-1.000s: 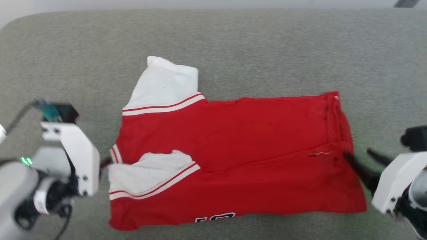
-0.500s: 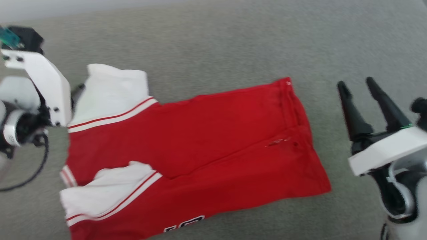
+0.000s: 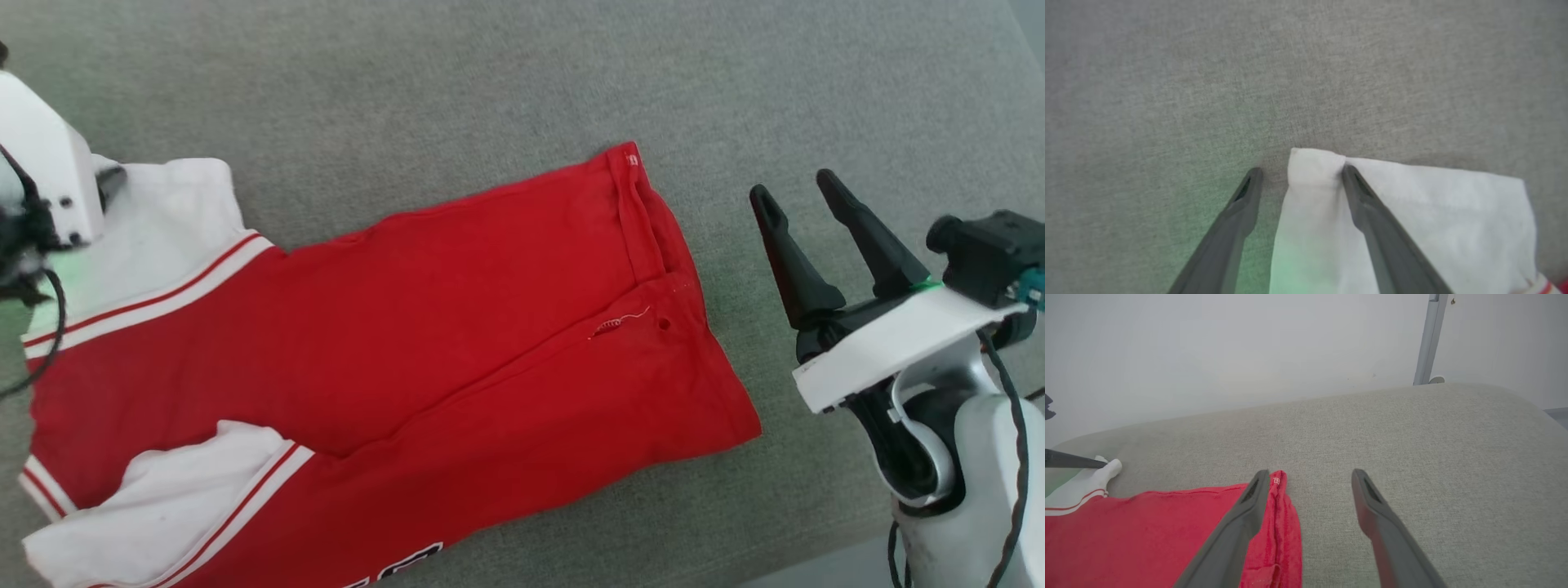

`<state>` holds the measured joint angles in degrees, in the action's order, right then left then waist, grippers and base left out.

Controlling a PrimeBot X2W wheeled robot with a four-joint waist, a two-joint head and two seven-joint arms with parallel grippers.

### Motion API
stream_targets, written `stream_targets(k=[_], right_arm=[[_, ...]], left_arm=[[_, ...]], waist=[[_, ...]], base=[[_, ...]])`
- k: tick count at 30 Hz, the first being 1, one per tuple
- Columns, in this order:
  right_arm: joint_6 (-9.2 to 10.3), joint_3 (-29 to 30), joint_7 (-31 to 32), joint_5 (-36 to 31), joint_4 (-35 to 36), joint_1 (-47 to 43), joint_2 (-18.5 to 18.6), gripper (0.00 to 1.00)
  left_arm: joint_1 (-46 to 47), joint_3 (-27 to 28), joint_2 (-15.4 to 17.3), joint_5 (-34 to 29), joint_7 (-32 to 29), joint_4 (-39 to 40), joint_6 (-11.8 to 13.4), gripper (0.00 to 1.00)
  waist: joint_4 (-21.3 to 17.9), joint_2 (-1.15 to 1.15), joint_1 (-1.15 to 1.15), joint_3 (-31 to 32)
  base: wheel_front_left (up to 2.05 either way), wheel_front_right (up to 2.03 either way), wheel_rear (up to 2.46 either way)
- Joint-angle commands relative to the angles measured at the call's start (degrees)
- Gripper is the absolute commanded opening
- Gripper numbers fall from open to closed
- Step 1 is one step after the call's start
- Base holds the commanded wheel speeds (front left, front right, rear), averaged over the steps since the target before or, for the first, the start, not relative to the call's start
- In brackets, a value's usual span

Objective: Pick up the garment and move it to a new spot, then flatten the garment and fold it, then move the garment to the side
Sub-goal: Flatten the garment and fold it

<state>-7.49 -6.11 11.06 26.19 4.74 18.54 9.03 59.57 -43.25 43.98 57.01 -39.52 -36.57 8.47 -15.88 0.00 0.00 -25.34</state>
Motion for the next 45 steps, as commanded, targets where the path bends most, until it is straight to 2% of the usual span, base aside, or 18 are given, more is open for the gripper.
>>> stream_targets(k=[1,4,5,6,9,14,24,29,30,31,38,45], right_arm=[[0.0,-0.51,0.25,0.57,-0.36,1.11,0.43,1.0],[0.0,-2.01,1.28,1.89,-1.42,2.93,1.72,1.0],[0.0,-2.51,2.0,2.54,-2.15,3.62,2.09,1.0],[0.0,-3.06,2.89,2.92,-2.82,4.34,2.64,1.0],[0.0,-4.94,6.19,4.37,-5.08,7.36,4.27,1.0],[0.0,-9.29,12.22,6.11,-9.03,14.04,7.58,1.0],[0.01,-19.9,29.15,10.12,-21.27,27.17,11.53,1.0],[-0.01,-24.93,36.0,13.74,-26.45,29.87,10.87,1.0],[-0.02,-25.94,37.13,14.59,-27.24,30.25,11.07,0.48],[-0.02,-26.71,37.65,14.68,-27.83,31.02,11.63,0.0],[0.01,-27.51,36.07,17.71,-26.17,32.05,16.85,0.0],[0.01,-23.92,32.48,19.31,-20.42,27.5,21.92,0.0]], left_arm=[[0.35,-0.41,-0.54,0.05,-0.55,-1.62,-0.16,1.0],[-0.03,-0.73,-2.71,1.35,-2.37,-5.45,-0.28,1.0],[-0.32,-1.28,-3.41,1.68,-3.68,-6.44,-0.75,0.11],[-0.55,-1.76,-4.03,2.16,-5.26,-7.42,-0.66,0.0],[0.38,-2.76,-5.7,2.26,-8.61,-8.57,-0.94,0.0],[3.4,-4.05,-8.39,1.2,-10.82,-8.26,-1.26,0.0],[8.08,-5.32,-14.02,0.13,-9.07,-8.39,-2.65,0.0],[8.95,-5.73,-16.06,-0.31,-7.94,-9.47,-3.16,0.0],[9.09,-5.84,-16.46,-0.49,-7.55,-9.73,-3.28,0.0],[9.4,-5.84,-16.88,-0.55,-6.99,-10.0,-3.52,0.0],[11.25,-5.96,-18.27,-0.9,-5.61,-11.04,-4.71,0.0],[11.53,-6.55,-17.64,-1.09,-6.76,-8.67,-5.39,0.0]], waist=[[-0.58,0.0,0.0,-1.14],[-0.38,0.0,0.0,-1.96],[-0.17,0.0,0.0,-2.18],[0.12,0.0,0.0,-2.38],[1.36,0.0,0.0,-3.03],[3.95,0.0,0.0,-4.08],[7.65,0.0,0.0,-5.26],[8.69,0.0,0.0,-5.25],[9.03,0.0,0.0,-5.19],[9.4,0.0,0.0,-5.11],[12.47,0.0,0.0,-2.4],[15.62,0.0,0.0,2.29]], base=[[0.0,0.0,0.0],[0.0,0.0,0.0],[0.0,0.0,0.0],[0.0,0.0,0.0],[0.0,0.0,0.0],[0.0,0.0,0.0],[0.0,0.0,0.0],[0.0,0.0,0.0],[0.0,0.0,0.0],[0.0,0.0,0.0],[0.0,0.0,0.0],[0.0,0.0,0.0]])
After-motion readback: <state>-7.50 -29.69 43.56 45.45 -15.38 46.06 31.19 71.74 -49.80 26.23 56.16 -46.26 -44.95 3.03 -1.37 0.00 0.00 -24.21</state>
